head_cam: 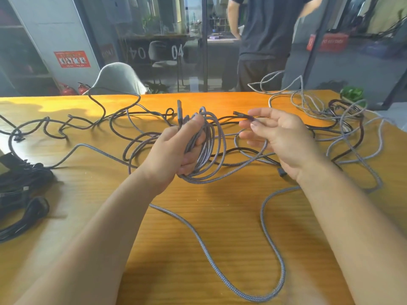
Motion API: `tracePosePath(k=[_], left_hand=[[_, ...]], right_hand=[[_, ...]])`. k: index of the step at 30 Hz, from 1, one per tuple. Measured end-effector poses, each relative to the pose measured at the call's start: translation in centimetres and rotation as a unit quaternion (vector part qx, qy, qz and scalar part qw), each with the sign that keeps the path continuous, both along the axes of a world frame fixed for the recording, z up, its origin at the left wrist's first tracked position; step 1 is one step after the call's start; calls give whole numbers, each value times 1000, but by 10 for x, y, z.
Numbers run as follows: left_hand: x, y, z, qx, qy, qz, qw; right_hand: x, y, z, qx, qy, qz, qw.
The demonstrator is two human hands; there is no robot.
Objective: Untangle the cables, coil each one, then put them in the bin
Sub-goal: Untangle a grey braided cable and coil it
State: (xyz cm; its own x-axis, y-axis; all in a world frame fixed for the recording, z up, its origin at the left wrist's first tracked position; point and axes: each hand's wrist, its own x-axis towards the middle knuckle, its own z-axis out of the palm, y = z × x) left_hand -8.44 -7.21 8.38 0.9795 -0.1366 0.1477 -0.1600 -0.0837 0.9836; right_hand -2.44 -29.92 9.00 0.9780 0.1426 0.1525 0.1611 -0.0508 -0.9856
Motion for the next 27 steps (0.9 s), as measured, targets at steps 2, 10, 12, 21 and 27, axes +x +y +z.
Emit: tracePosePath(k=[2,10,12,21,27], left_hand=[[-1,-3,-1,0,-1,-20,1000],[-3,-13,-2,-20,-14,-45,999],[-3,-11,-2,-15,-14,-32,999],[-3,-14,0,8,-21,-5,1000],[-4,-31,-4,60,-67,48,995]], right_hand=[[0,2,-7,-104,-29,-26,994],[4,-3,-5,-309,-128,-118,935],[1,-2,-4,-223,-65,-57,971],[1,5,-11,-363,-160,-138,908],[-14,33,-12,-24,-160,-133,978]])
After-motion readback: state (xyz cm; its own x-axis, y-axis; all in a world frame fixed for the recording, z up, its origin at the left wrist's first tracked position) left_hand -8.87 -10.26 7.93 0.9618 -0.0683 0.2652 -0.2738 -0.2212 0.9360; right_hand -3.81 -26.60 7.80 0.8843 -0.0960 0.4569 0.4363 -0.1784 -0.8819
